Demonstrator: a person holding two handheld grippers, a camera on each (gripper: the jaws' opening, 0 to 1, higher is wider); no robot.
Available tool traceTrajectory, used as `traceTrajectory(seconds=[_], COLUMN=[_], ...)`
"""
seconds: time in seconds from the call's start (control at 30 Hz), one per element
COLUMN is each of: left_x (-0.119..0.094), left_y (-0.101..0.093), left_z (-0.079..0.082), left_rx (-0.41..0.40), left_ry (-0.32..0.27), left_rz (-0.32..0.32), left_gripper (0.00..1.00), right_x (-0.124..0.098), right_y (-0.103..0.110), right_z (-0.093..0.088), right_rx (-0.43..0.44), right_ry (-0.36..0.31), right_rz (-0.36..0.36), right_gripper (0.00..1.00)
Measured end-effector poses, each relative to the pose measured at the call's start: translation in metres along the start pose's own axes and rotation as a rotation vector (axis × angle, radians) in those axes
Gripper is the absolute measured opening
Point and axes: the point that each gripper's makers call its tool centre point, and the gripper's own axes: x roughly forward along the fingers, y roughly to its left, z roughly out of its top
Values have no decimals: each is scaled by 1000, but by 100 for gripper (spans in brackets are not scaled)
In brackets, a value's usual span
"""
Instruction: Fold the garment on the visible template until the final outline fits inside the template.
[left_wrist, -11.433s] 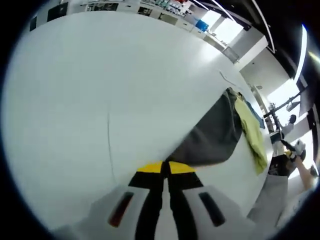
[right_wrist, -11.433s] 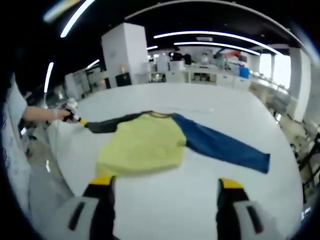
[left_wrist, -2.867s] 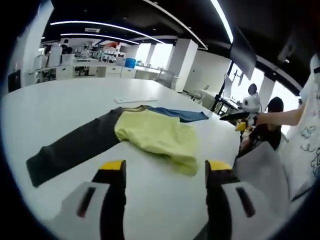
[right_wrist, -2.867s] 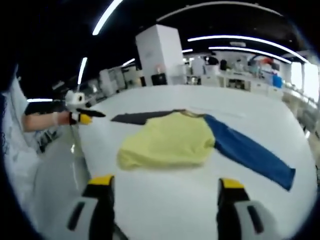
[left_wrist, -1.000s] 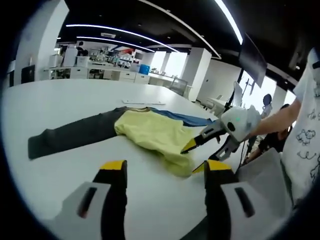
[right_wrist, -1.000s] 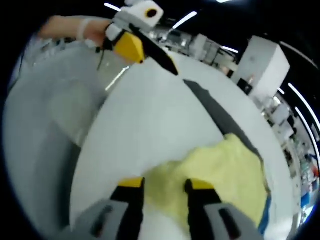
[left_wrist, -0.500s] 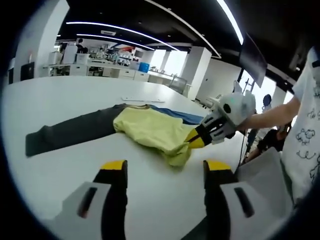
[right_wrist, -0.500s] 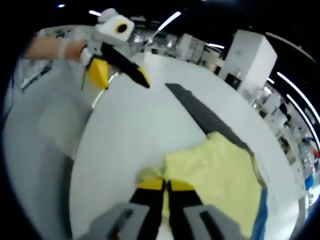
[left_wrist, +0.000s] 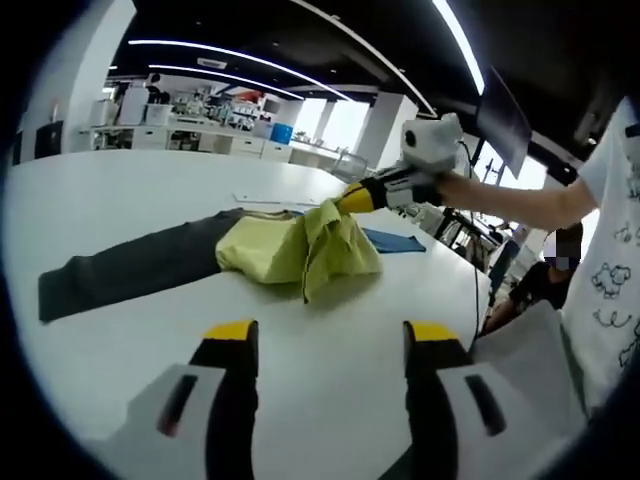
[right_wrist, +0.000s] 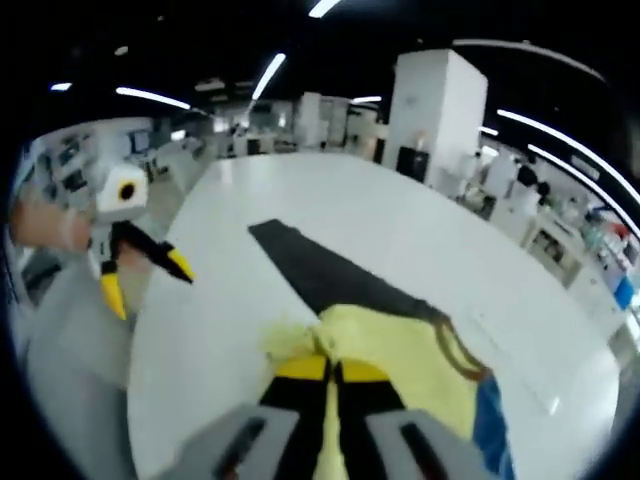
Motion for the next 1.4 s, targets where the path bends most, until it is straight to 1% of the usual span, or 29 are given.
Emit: traceTrajectory(seconds=[0.03, 0.07, 0.1, 0.13, 0.3, 0.4, 0.57, 0.67, 0.73, 0.8, 0.83, 1.0, 1.13, 1.17, 1.33, 1.4], left_x=[1, 1, 2, 2, 6, 9, 15, 19, 23, 26, 27, 31, 32, 32, 35, 37], left_y=[0, -1, -1, 0, 1, 3, 5, 6, 7, 7, 6, 5, 6, 6, 6, 5], left_z=[0, 0, 0, 0, -1, -3, -3, -1, 0, 2, 2, -1, -2, -2, -1, -2], left_rx=[0, -1, -2, -4, -17, -23, -38, -53, -58, -65, -66, -73, -79, -81, -89, -88], left_ry=[1, 2, 2, 2, 6, 11, 10, 4, 3, -3, -3, 4, 6, 6, 4, 9], left_rz=[-1, 0, 0, 0, 3, 3, -4, -5, -4, -8, -9, -17, -17, -17, -18, -23], left_gripper=[55, 55, 54, 54, 53, 52, 51, 49, 49, 49, 49, 47, 46, 46, 45, 45], right_x=[1, 2, 5, 6, 15, 21, 33, 40, 48, 48, 52, 60, 64, 68, 74, 75], right_y=[-11, -17, -28, -35, -56, -72, -90, -93, -98, -94, -101, -106, -108, -113, -113, -113], right_z=[1, 2, 1, 0, -13, -20, -20, -22, -25, -28, -31, -42, -47, -48, -59, -59], right_rx=[33, 55, 69, 67, 111, 130, 138, 116, 108, 102, 102, 116, 133, 138, 106, 117], right_ry=[-10, -14, -13, -11, 11, 24, 35, 54, 68, 79, 83, 109, 118, 121, 153, 156], right_rz=[-16, -20, -28, -39, -55, -79, -82, -78, -74, -75, -76, -78, -81, -80, -79, -80], right_gripper=[0, 0, 0, 0, 0, 0, 0, 0, 0, 0, 0, 0, 0, 0, 0, 0])
